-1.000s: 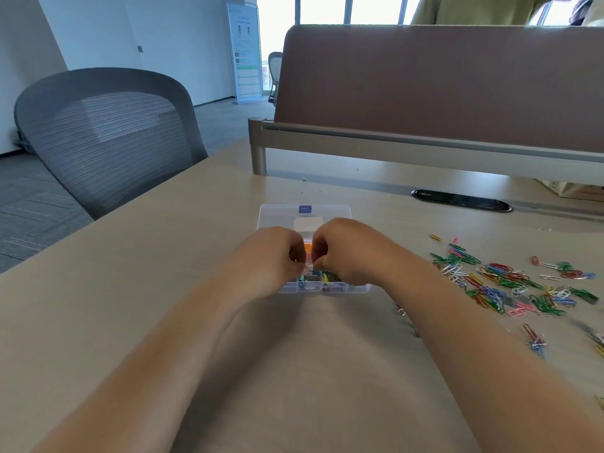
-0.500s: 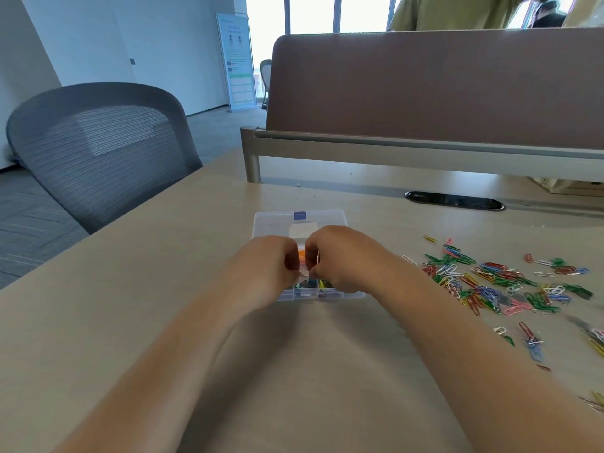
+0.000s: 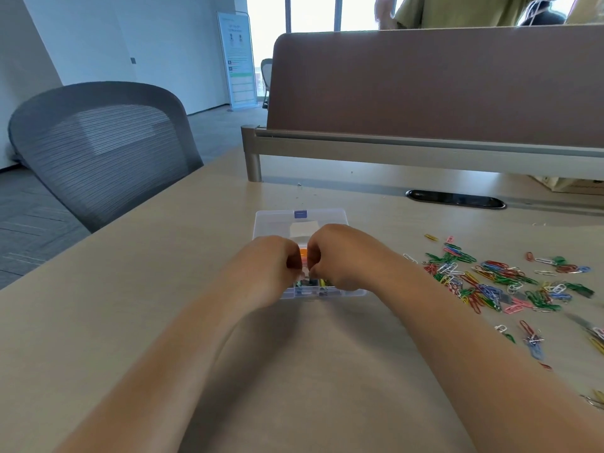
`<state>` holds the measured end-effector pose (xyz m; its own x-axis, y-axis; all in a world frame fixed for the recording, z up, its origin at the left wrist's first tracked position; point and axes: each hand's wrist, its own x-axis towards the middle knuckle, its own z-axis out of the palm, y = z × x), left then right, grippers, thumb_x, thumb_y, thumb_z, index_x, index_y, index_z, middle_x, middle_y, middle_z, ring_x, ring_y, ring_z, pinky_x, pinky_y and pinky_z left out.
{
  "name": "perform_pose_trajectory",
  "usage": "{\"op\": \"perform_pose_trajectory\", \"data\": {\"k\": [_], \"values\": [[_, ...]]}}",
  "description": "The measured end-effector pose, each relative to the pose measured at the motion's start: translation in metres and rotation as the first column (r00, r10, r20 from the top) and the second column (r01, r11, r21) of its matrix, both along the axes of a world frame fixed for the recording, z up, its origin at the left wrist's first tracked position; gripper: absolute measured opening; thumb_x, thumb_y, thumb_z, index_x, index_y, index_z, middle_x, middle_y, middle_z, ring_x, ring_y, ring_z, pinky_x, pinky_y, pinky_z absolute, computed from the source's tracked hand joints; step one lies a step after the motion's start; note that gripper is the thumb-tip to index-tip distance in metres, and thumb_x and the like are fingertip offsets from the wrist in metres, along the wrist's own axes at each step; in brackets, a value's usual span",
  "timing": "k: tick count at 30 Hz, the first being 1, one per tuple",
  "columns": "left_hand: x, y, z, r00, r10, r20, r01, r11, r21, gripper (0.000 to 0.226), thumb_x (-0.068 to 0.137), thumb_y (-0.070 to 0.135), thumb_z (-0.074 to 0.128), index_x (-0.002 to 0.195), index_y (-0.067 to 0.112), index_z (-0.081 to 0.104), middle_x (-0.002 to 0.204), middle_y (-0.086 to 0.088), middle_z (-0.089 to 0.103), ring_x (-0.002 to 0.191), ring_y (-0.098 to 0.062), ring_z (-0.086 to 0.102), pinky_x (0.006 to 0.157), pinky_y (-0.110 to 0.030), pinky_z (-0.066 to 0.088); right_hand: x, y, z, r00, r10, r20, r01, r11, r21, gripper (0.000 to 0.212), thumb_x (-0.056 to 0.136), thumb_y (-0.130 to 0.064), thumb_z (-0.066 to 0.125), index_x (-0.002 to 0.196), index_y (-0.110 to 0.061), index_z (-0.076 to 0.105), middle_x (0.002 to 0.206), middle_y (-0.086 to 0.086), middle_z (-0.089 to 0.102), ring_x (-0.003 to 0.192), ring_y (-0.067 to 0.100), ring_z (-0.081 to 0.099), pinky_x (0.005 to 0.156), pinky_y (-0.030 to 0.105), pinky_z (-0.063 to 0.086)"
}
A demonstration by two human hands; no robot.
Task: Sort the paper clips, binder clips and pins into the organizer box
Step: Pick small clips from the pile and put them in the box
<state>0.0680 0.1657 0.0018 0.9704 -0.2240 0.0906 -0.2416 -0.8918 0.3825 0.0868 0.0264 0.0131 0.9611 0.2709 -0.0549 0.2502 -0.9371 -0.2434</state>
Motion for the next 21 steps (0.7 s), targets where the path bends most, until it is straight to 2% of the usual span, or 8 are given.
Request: {"op": "perform_pose_trajectory", "data": {"k": [2, 6, 11, 14, 21], "values": [[-0.0005, 0.0013, 0.0006, 1.0, -0.011, -0.012, 0.011, 1.0, -0.026, 0.013, 0.088, 0.017, 0.058, 0.079, 0.014, 0.067, 0.08, -0.007, 0.066, 0.074, -0.023, 0.059, 0.059, -0.028, 0.04, 0.0008, -0.0007, -0.001, 1.0, 0.007, 0.007, -0.007, 1.0, 0.007, 0.009, 0.086, -0.017, 0.067, 0.094, -0.016, 0.07, 0.088, 0.006, 0.066, 0.081, 0.024, 0.063, 0.069, 0.032, 0.05], [-0.0014, 0.0008, 0.0018, 1.0, -0.024, -0.004, 0.024, 0.999, -0.022, 0.012, 0.087, 0.014, 0.056, 0.088, 0.015, 0.069, 0.088, -0.004, 0.067, 0.082, -0.022, 0.061, 0.069, -0.03, 0.047, -0.0004, -0.0012, -0.0005, 1.0, 0.02, 0.007, -0.021, 1.0, 0.011, 0.008, 0.087, -0.017, 0.068, 0.095, -0.017, 0.068, 0.091, 0.005, 0.065, 0.083, 0.023, 0.062, 0.066, 0.029, 0.043], [0.0, 0.0012, 0.0002, 1.0, -0.007, 0.001, 0.007, 1.0, -0.014, 0.012, 0.087, 0.017, 0.06, 0.097, 0.019, 0.067, 0.093, 0.001, 0.065, 0.085, -0.018, 0.058, 0.07, -0.027, 0.045, 0.0002, -0.0013, -0.0012, 1.0, 0.018, 0.01, -0.018, 1.0, 0.021, 0.007, 0.088, -0.016, 0.068, 0.095, -0.017, 0.068, 0.091, 0.005, 0.065, 0.084, 0.022, 0.062, 0.065, 0.027, 0.041], [-0.0004, 0.0002, 0.0007, 1.0, -0.001, 0.002, 0.001, 1.0, -0.004, 0.011, 0.087, 0.017, 0.059, 0.094, 0.019, 0.068, 0.093, 0.0, 0.065, 0.084, -0.018, 0.058, 0.068, -0.025, 0.042, 0.0011, -0.0004, -0.0026, 1.0, 0.009, 0.013, -0.009, 1.0, 0.013, 0.006, 0.087, -0.017, 0.068, 0.094, -0.017, 0.068, 0.089, 0.005, 0.065, 0.083, 0.023, 0.062, 0.066, 0.027, 0.042], [0.0015, -0.0011, -0.0009, 1.0, 0.007, 0.004, -0.007, 1.0, 0.006, 0.01, 0.087, 0.016, 0.059, 0.092, 0.018, 0.068, 0.092, -0.001, 0.065, 0.084, -0.019, 0.058, 0.069, -0.027, 0.045, 0.0031, 0.0006, -0.0045, 1.0, 0.005, 0.019, -0.005, 1.0, -0.015, 0.008, 0.086, -0.016, 0.069, 0.093, -0.018, 0.067, 0.089, 0.005, 0.065, 0.083, 0.023, 0.063, 0.068, 0.029, 0.046]]}}
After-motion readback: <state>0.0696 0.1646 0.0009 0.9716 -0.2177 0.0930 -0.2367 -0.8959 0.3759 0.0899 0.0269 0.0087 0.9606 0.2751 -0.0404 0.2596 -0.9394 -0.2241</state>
